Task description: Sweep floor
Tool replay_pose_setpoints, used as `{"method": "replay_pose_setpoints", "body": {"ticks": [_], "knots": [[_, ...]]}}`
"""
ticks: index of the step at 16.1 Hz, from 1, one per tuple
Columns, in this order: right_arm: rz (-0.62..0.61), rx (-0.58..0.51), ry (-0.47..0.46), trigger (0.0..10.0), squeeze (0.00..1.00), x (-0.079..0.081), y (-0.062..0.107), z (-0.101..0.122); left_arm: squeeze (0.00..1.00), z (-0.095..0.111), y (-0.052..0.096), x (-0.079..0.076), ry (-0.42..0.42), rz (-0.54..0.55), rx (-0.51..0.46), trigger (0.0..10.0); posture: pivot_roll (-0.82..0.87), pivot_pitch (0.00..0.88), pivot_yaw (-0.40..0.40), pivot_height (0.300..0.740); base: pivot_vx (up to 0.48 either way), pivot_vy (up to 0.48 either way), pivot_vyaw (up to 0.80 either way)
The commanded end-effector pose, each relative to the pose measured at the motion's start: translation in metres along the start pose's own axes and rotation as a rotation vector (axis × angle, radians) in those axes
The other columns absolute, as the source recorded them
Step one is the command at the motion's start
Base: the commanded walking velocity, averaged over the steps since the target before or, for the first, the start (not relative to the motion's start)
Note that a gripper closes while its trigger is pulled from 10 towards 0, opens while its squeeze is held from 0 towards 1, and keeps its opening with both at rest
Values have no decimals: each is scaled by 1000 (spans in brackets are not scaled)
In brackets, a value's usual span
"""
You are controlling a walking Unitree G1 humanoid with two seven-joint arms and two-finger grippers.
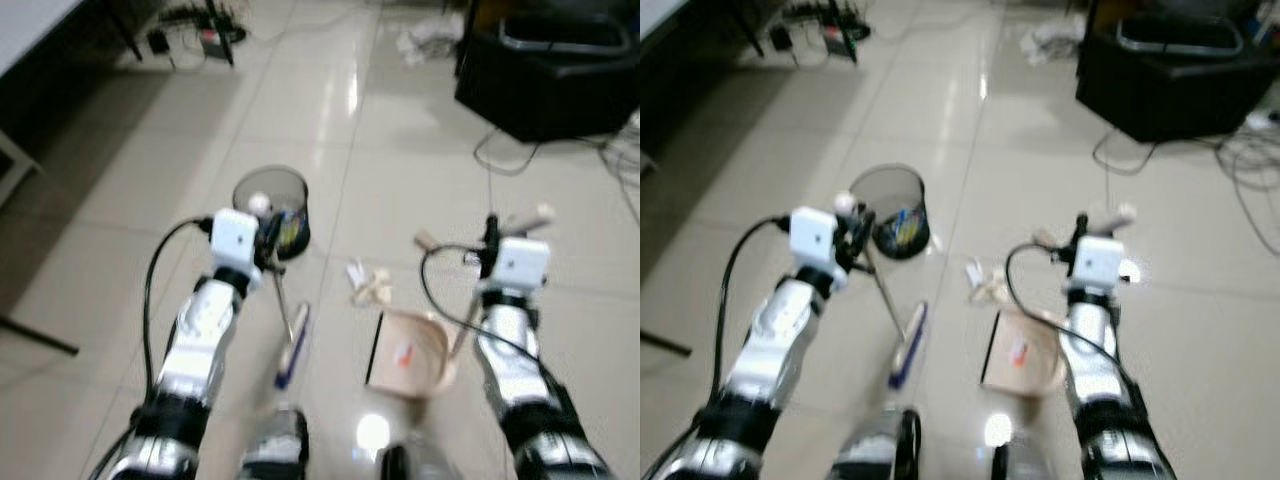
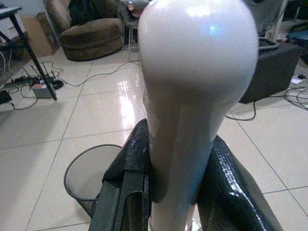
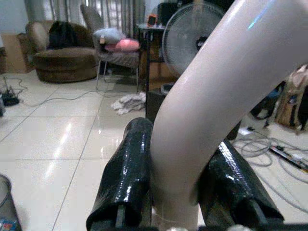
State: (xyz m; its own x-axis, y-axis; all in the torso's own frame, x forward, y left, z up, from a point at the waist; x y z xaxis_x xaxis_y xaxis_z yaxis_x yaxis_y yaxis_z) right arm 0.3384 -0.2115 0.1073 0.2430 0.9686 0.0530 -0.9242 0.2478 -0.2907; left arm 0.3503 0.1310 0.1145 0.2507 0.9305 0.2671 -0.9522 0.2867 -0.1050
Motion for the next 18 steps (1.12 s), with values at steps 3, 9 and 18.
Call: {"method": "replay_pose_setpoints", "body": {"ticks": [3, 9, 18], "knots": [[3, -10, -35, 10000, 0, -2, -1, 24, 0, -6, 13, 27, -47, 96, 23, 10000, -35, 105, 66, 740, 0, 0, 0], [35, 17, -65, 10000, 0, -4, 14, 41, 0, 1, 23, 20, -44, 84, -10, 10000, -41, 68, 62, 740, 0, 0, -192], [27, 91, -78, 10000, 0, -11, 18, 41, 0, 9, 24, 22, -55, 115, -36, 10000, -30, 48, 35, 740, 319, 0, -319]]}}
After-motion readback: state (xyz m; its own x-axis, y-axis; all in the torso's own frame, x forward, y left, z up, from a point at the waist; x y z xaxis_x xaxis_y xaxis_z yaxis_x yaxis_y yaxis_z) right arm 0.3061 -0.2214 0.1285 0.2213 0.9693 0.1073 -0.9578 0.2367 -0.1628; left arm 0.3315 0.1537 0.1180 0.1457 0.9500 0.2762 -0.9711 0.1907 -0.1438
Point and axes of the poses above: a point about 5 cm out from each wrist's last joint towards the gripper, its own y axis pointing back from the gripper into the wrist, its own z axis along the axis of the wrist's last joint, x = y × z, the point moved 4 cm from there along -y, pointing out of the wrist towards the gripper, and after that the axes turned 9 degrees about -y, right-handed, at the moved point
